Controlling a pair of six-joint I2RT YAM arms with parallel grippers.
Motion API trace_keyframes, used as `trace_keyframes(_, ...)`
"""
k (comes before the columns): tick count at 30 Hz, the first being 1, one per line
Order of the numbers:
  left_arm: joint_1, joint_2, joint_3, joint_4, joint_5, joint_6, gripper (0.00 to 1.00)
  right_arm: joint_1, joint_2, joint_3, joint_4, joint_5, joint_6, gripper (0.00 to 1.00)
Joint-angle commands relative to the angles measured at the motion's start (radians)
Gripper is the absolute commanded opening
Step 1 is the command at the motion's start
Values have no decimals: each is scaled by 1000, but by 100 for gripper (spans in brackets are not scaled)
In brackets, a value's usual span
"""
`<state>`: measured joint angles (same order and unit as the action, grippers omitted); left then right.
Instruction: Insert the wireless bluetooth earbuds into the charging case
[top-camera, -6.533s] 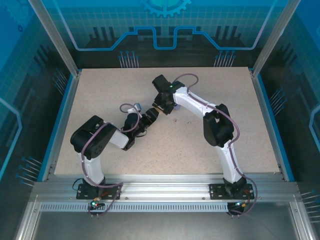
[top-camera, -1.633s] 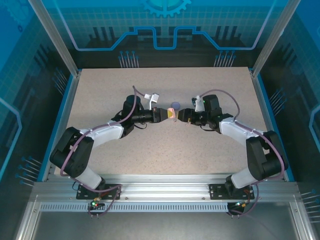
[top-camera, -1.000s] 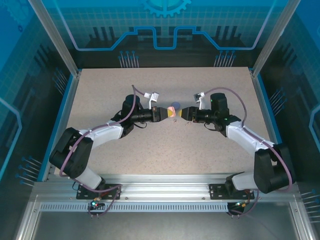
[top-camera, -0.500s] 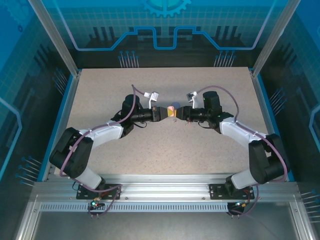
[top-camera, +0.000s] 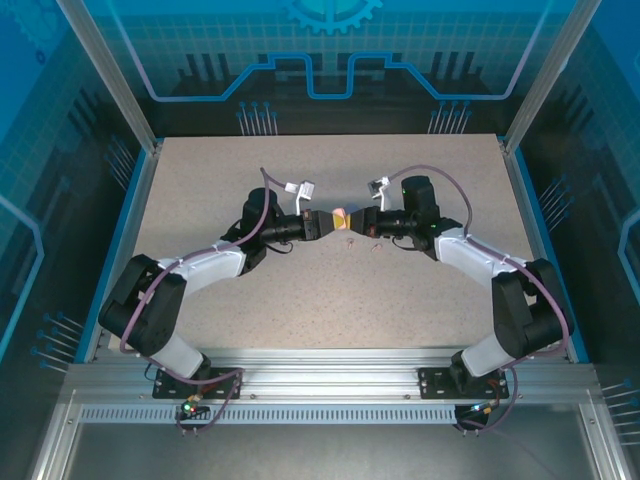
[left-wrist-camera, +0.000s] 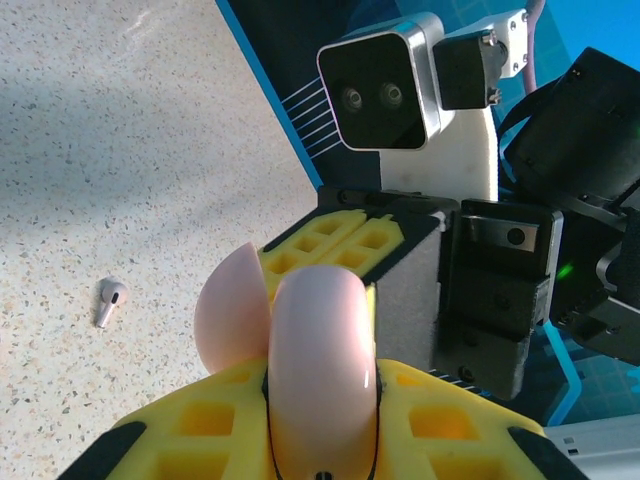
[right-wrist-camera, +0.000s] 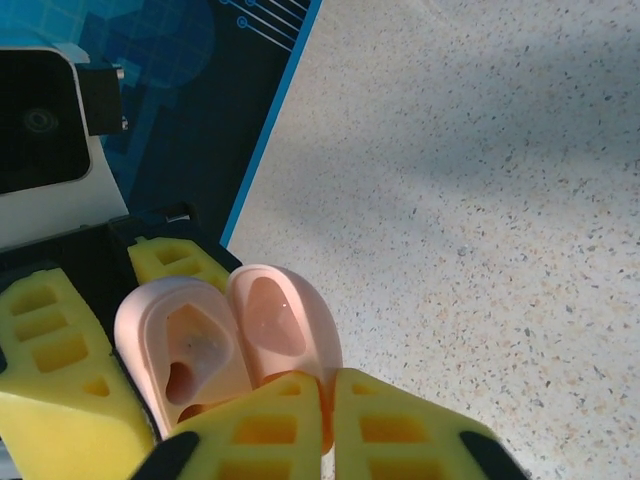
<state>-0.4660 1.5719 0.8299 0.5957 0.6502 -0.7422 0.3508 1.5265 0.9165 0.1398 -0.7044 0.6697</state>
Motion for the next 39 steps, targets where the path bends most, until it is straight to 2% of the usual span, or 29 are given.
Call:
trace_keyframes(1, -13, 4, 25, 48, 50, -14, 0, 13, 14, 37, 8, 8, -6, 1)
trace_keyframes(2, -13, 5, 25, 45, 44, -16, 1, 11, 12, 41, 0, 16, -9, 1)
trace_keyframes(4, -14, 3, 21, 41, 33, -14, 17, 11, 7, 46, -14, 31, -15, 0)
trace_keyframes(6, -14, -6, 18, 18, 5, -10, 47, 10, 3, 55, -41, 50, -26, 0)
trace_keyframes(8, -13, -24, 18, -15, -31, 5, 63, 10, -3, 69, -84, 73, -48, 0)
trace_keyframes(10, -11, -49, 22, -66, -66, 29, 73, 7, -7, 87, -138, 97, -81, 0)
trace_keyframes(13, 6, -97, 35, -147, -91, 73, 83, -2, -17, 116, -233, 139, -153, 0)
trace_keyframes(16, 40, -141, 71, -259, -80, 136, 92, -3, -26, 158, -359, 206, -291, 0)
trace_keyframes(19, 84, -142, 153, -422, -13, 229, 94, -3, -28, 197, -466, 285, -441, 0)
trace_keyframes(22, 127, -86, 258, -577, 101, 320, 94, -3, -30, 212, -509, 340, -536, 0)
trace_keyframes(28, 141, 89, 486, -909, 278, 533, 94, 1, -47, 209, -503, 309, -665, 0)
trace_keyframes(34, 125, 229, 653, -1163, 351, 687, 90, 6, -37, 233, -523, 296, -710, 0)
trace_keyframes(39, 86, 320, 745, -1273, 382, 753, 79, 16, -35, 250, -531, 293, -715, 0)
